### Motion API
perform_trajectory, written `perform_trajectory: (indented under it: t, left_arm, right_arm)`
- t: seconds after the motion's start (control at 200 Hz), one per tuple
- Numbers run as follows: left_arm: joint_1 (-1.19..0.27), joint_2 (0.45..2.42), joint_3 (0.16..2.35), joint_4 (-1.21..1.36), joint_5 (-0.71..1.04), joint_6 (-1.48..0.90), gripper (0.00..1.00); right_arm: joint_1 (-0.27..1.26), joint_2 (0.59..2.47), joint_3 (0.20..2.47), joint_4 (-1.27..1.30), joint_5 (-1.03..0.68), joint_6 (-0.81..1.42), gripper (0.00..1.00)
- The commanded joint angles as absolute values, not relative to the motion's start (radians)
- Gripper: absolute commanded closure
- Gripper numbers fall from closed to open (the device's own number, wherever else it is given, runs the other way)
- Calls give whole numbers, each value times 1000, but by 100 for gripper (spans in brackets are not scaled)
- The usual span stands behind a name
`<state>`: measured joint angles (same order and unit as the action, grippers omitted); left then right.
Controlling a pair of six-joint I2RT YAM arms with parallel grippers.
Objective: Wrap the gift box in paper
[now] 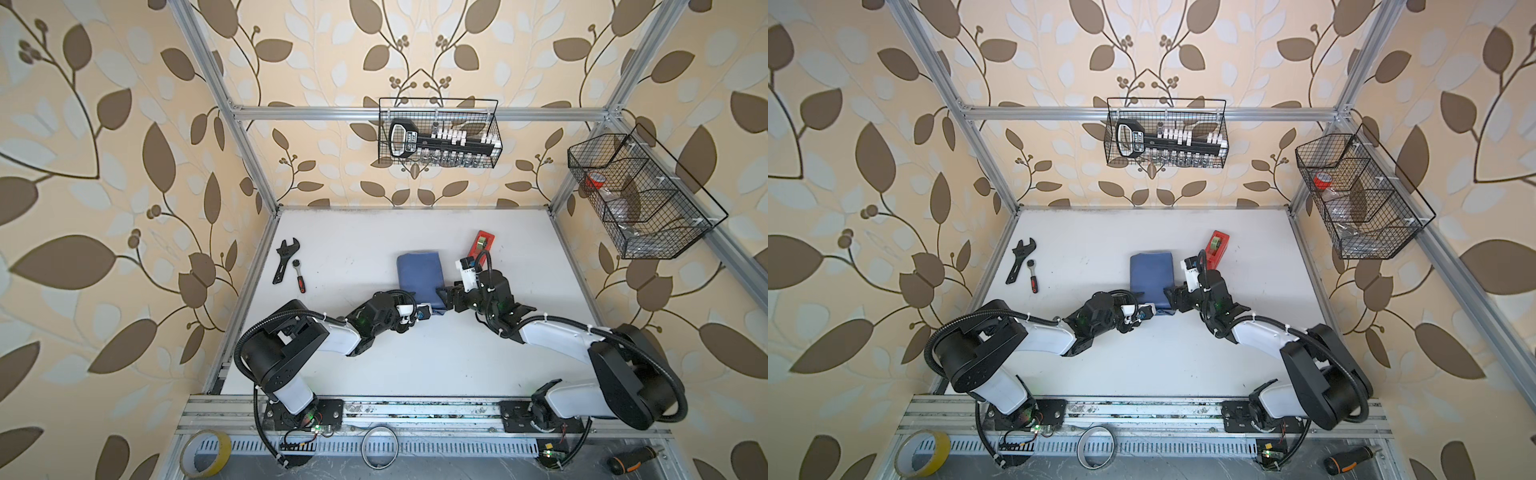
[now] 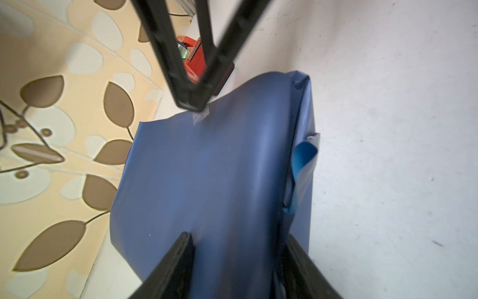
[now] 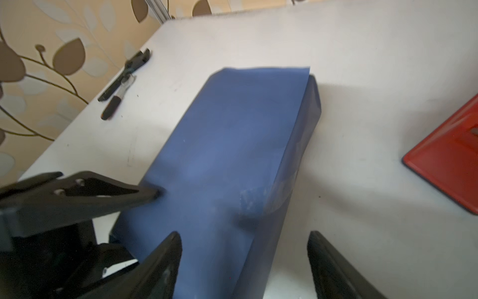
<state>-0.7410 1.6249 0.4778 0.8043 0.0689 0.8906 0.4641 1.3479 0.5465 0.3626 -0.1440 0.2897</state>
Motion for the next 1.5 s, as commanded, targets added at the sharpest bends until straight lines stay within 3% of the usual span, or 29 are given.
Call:
perform_trajectory:
  t: [0.0, 0.4, 0.604, 0.824, 1.494]
  left_arm:
    - [-754, 1644, 467, 721, 61, 926, 45]
    - [-752, 1629, 475, 660, 41, 929, 45]
    - [-752, 1630, 469, 669, 30, 931, 45]
    - [-752, 1634, 471, 674, 24, 930, 46]
    - [-753, 1639, 474, 675, 21, 930, 46]
  right_arm:
    - [440, 1275, 563, 287, -121, 278, 21]
    - [381, 1233, 647, 245, -73, 318, 21]
    - [245, 1305, 743, 159, -58, 435, 19]
    - [89, 1448, 844, 93, -194, 529, 22]
    - [54, 1674, 1004, -23, -233, 506, 30]
